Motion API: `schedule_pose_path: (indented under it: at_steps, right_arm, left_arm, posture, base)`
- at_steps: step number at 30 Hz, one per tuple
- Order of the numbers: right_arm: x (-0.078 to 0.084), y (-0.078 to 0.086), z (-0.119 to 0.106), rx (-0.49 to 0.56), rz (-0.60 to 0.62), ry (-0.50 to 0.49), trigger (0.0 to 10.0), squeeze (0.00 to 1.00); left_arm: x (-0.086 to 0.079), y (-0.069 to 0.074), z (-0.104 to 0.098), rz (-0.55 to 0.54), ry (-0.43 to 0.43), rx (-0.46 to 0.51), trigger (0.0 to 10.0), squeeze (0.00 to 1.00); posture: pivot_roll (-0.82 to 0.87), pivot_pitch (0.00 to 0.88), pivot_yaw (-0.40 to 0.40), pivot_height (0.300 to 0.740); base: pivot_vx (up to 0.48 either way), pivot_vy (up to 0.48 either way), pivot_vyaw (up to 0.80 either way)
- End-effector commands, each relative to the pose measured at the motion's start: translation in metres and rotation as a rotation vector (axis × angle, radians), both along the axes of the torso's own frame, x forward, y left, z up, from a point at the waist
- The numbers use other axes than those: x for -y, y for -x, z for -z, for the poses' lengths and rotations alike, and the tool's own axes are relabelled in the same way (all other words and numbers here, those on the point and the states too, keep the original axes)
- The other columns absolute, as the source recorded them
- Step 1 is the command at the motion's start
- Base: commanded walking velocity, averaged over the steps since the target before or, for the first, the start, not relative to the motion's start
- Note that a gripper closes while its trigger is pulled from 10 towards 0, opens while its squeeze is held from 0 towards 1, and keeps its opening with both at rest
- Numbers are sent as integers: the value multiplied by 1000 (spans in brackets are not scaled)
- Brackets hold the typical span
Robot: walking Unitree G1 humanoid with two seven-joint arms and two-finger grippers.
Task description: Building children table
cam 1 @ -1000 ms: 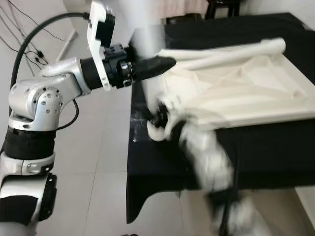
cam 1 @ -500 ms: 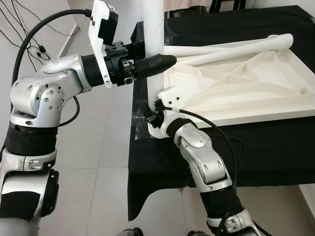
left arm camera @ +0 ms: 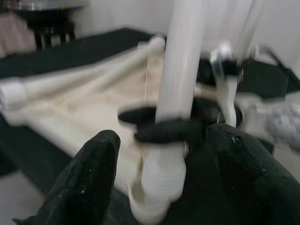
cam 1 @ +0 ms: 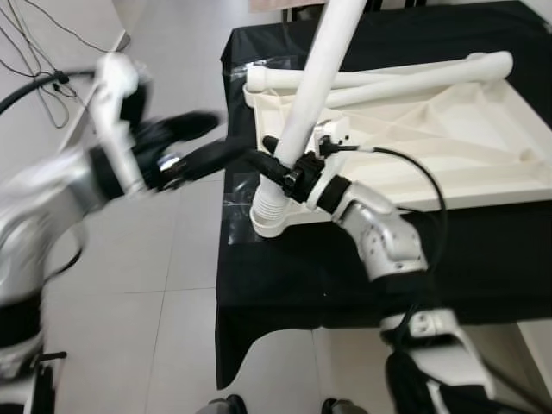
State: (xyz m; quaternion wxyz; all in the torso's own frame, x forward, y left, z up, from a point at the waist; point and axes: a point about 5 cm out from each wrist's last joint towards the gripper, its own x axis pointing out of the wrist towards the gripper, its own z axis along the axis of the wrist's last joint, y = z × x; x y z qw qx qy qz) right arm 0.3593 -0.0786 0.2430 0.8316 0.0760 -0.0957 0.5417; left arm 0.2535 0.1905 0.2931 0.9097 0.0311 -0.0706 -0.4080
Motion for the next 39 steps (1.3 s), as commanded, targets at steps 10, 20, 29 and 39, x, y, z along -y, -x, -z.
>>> schedule_pose_path:
  at_steps: [10,20,29,39]
  right_arm:
    - [-23,-5,-16,57,-201,1,10000,0]
    - [-9,-10,-26,127,-353,70,10000,0]
    - [13,-18,-45,120,-306,-33,10000,0]
    - [29,-17,-53,81,-401,-164,10000,0]
  left_arm:
    - [41,74,89,-123,-41,-222,10000,0]
    - [58,108,102,-177,-13,-299,10000,0]
    - [62,118,106,-178,4,-299,10000,0]
    - [64,122,108,-176,19,-305,10000,0]
  posture:
    - [101,349,12,740]
    - [138,395,23,740]
    - [148,411,39,740]
    - [147,414,48,740]
  base:
    - [0,0,0]
    - [0,0,0]
    - [0,0,0]
    - [0,0,0]
